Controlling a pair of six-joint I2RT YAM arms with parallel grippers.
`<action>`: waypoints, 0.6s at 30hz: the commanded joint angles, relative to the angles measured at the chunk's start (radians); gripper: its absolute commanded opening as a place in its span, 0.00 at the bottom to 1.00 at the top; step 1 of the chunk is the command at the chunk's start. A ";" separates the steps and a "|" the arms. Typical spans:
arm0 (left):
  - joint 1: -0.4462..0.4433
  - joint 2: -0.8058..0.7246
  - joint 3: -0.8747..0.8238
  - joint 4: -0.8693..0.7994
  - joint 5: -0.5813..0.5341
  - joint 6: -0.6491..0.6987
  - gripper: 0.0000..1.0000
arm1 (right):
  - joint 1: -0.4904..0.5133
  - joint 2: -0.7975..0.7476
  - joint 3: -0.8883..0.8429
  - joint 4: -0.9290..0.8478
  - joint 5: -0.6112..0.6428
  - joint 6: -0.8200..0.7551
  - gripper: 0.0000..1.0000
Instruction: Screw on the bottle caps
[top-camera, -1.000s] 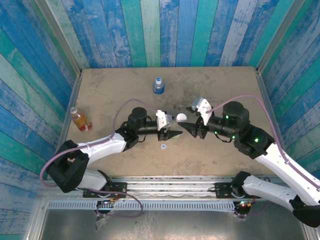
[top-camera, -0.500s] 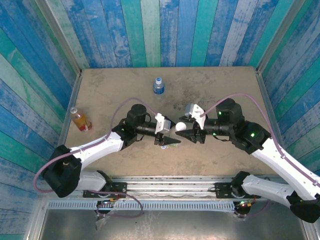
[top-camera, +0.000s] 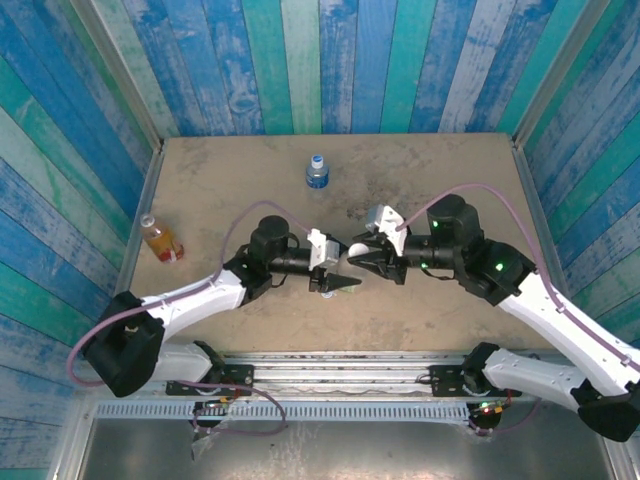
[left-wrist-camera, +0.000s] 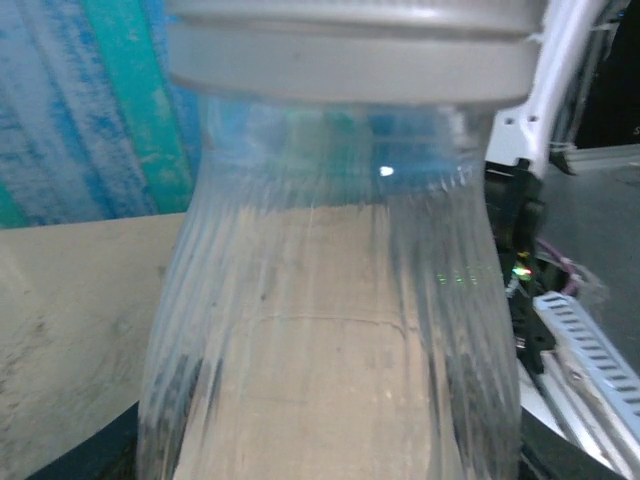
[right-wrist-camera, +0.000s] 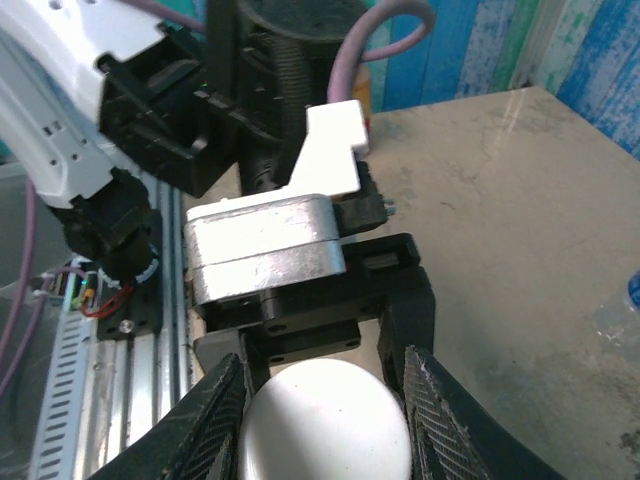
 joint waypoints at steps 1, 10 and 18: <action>-0.001 -0.054 -0.012 0.223 -0.247 -0.129 0.45 | -0.006 0.051 -0.003 0.021 0.265 0.103 0.29; -0.001 -0.059 -0.014 0.129 -0.225 -0.041 0.47 | -0.004 -0.018 -0.026 0.072 0.138 0.050 0.64; 0.000 -0.047 -0.009 0.140 -0.159 -0.036 0.48 | -0.005 -0.044 -0.070 0.143 0.120 0.070 0.72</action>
